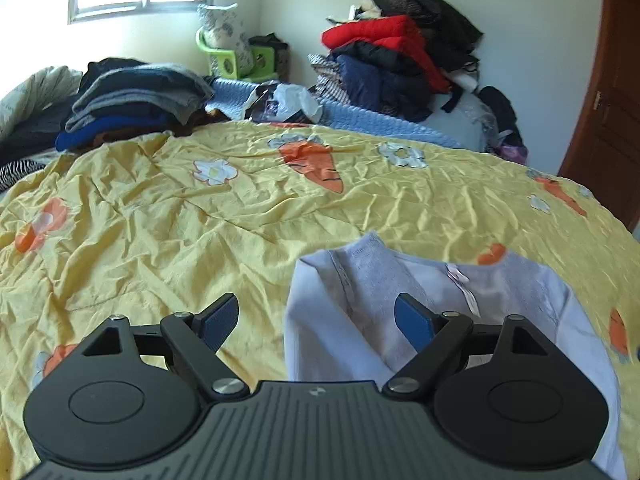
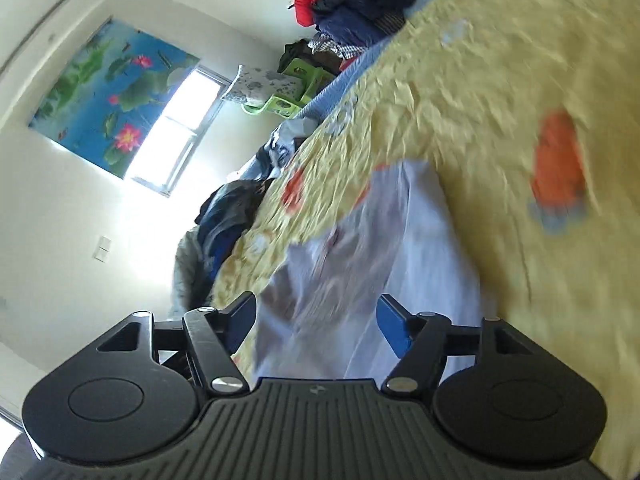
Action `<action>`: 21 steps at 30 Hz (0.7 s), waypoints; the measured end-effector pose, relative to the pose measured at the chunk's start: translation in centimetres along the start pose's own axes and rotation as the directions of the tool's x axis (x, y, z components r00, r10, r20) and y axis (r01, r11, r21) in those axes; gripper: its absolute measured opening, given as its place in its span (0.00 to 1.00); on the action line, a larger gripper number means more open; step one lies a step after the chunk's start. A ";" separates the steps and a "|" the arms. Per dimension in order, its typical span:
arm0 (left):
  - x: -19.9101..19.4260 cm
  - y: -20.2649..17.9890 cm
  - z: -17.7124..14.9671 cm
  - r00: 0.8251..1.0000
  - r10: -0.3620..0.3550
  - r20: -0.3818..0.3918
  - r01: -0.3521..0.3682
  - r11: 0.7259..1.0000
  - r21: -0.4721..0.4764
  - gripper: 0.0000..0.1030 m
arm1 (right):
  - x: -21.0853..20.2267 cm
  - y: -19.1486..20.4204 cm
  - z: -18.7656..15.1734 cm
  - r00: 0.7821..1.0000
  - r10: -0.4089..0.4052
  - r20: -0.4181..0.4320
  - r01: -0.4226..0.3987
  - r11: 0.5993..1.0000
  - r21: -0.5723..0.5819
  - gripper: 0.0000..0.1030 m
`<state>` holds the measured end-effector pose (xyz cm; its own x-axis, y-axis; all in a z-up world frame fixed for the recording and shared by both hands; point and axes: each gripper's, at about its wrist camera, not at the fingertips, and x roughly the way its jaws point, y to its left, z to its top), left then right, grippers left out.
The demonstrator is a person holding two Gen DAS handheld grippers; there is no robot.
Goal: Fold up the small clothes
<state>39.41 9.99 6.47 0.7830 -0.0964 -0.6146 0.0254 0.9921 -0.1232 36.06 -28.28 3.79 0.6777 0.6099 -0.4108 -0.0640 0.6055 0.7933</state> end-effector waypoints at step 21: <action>5.1 -0.8 -2.1 0.990 0.138 -0.019 -0.134 0.980 0.147 0.89 | 5.9 -7.4 4.5 0.984 -0.151 -0.097 0.162 0.981 0.110 0.31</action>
<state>42.07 8.53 1.76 0.7668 0.0403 -0.6407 0.0115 0.9970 0.0765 43.86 -31.44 -2.49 0.6052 0.5579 -0.5678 0.1271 0.6364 0.7608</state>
